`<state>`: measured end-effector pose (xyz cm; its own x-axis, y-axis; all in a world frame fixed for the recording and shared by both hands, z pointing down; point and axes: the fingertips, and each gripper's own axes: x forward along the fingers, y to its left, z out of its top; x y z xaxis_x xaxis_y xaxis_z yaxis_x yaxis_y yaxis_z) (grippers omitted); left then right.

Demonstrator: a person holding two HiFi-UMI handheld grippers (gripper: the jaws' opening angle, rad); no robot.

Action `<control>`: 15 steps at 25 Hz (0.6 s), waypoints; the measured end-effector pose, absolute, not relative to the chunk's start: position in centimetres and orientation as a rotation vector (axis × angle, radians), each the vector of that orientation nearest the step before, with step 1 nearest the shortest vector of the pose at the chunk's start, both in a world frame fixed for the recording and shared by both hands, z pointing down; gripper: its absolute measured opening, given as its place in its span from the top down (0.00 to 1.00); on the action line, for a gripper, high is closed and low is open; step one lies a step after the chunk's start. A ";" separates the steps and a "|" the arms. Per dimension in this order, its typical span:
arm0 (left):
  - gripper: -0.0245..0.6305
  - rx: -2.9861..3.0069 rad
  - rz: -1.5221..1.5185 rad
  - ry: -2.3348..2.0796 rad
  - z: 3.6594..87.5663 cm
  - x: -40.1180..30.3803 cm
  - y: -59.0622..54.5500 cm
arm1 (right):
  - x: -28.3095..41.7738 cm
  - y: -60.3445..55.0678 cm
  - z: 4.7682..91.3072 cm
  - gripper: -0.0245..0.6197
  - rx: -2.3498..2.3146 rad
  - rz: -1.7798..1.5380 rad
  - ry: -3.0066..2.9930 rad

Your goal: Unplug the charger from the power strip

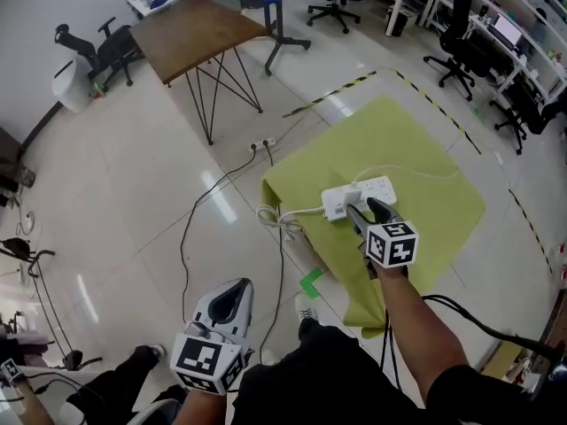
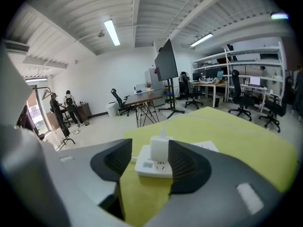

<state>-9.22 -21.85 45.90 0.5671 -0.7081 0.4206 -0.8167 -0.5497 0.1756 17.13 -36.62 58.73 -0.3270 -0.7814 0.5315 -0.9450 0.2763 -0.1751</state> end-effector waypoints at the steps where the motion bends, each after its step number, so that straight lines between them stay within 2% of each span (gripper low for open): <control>1: 0.95 2.444 0.443 -1.250 46.1 -9.1 -22.2 | 17.3 -37.4 59.4 0.57 1.560 0.678 -2.200; 6: 0.95 2.390 0.450 -1.313 46.4 -9.0 -24.0 | 17.2 -40.1 62.9 0.48 1.505 0.715 -2.150; 13: 0.95 2.363 0.457 -1.323 47.3 -8.9 -25.3 | 16.5 -42.3 64.5 0.48 1.489 0.712 -2.121; 15: 0.95 2.361 0.460 -1.324 47.4 -8.8 -25.6 | 16.5 -42.6 64.4 0.52 1.484 0.716 -2.120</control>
<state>-8.82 -25.56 47.37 0.4991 -0.7328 0.4626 -0.8618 -0.4758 0.1761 16.50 -42.55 64.44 -0.3179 -0.7105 0.6278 -0.9457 0.2855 -0.1557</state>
